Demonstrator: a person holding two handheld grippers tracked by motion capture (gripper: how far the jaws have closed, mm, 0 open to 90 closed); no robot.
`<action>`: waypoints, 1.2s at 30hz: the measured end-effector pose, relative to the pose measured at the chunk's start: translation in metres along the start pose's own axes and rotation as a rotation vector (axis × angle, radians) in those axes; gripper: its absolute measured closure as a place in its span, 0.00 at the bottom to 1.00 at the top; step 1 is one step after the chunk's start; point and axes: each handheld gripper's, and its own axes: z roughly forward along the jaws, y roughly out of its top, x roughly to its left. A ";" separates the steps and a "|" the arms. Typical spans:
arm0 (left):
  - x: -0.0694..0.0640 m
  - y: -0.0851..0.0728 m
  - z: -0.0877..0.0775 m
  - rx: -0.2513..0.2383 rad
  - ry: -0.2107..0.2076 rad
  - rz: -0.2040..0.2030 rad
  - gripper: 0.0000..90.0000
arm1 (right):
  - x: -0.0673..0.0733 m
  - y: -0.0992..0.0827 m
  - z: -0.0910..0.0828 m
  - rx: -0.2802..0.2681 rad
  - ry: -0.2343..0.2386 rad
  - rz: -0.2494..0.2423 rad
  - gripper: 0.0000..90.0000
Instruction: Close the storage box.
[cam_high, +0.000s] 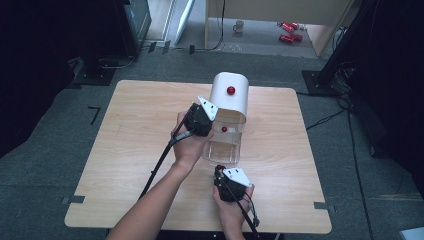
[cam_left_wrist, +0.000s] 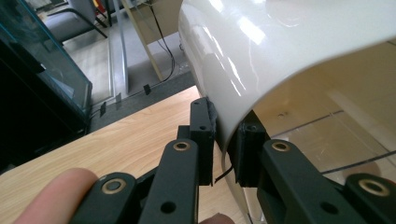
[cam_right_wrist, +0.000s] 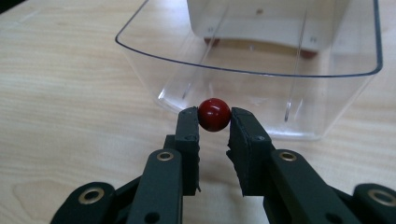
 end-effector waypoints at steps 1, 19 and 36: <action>0.000 0.000 0.000 0.001 0.000 0.002 0.92 | 0.000 0.003 0.000 -0.009 -0.002 -0.005 0.83; -0.001 -0.001 0.001 0.000 0.054 -0.023 0.97 | -0.001 0.016 0.007 -0.050 0.041 0.011 0.90; -0.004 -0.004 -0.002 -0.011 0.065 0.009 0.98 | -0.026 0.026 0.021 -0.014 0.038 0.041 0.86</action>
